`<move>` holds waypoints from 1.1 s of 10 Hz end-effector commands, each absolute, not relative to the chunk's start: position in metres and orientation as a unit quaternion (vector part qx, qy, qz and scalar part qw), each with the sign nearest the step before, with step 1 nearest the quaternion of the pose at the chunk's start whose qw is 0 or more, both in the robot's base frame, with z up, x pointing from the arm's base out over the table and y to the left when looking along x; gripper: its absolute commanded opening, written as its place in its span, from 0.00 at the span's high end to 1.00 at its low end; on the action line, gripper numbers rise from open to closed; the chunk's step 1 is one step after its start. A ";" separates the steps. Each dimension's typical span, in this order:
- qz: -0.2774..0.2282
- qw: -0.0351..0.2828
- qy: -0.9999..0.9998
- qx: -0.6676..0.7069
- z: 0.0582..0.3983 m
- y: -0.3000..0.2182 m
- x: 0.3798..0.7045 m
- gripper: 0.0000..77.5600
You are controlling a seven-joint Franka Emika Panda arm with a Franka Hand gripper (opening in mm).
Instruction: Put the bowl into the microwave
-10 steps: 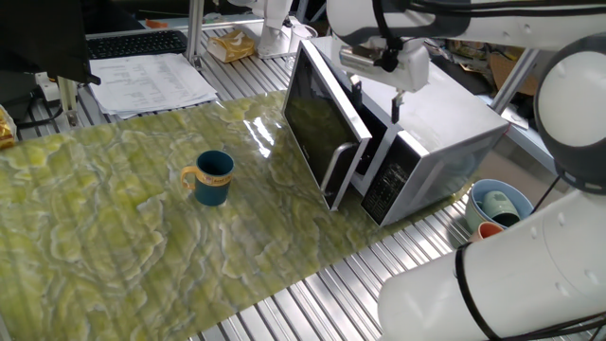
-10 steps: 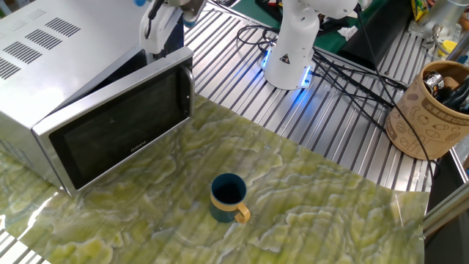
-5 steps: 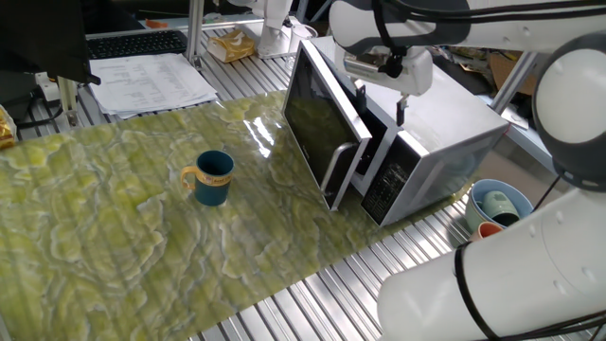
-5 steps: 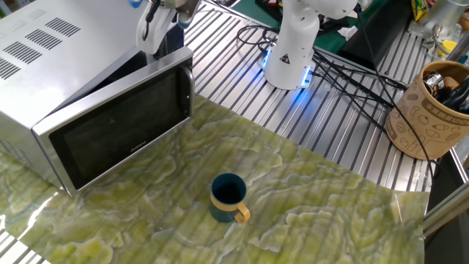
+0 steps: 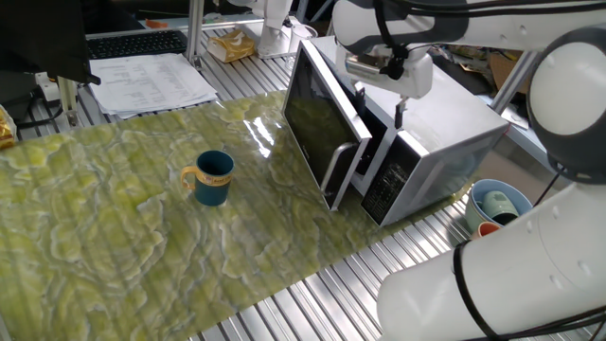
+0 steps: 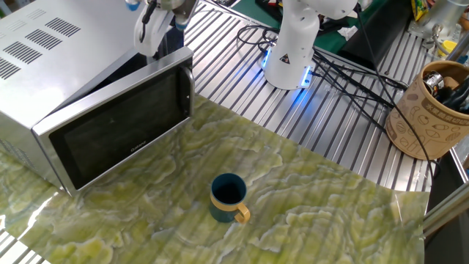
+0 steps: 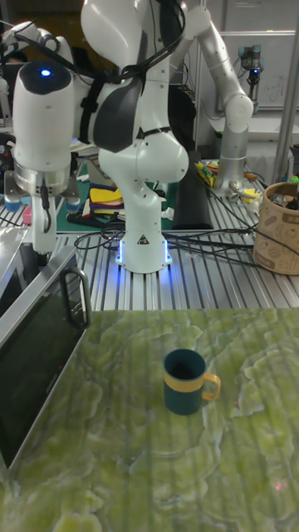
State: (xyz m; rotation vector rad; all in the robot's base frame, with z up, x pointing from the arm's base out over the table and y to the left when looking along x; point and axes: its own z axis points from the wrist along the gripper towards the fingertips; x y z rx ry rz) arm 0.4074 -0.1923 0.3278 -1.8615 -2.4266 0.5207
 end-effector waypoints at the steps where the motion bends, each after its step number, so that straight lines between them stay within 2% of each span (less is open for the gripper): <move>1: 0.159 0.017 -0.783 -0.601 0.322 -0.190 0.411 0.00; 3: 0.140 0.023 -0.785 -0.604 0.321 -0.188 0.412 0.00; 6: 0.086 0.029 -0.779 -0.620 0.322 -0.183 0.413 0.00; 11: 0.065 0.019 -0.773 -0.631 0.305 -0.149 0.423 0.00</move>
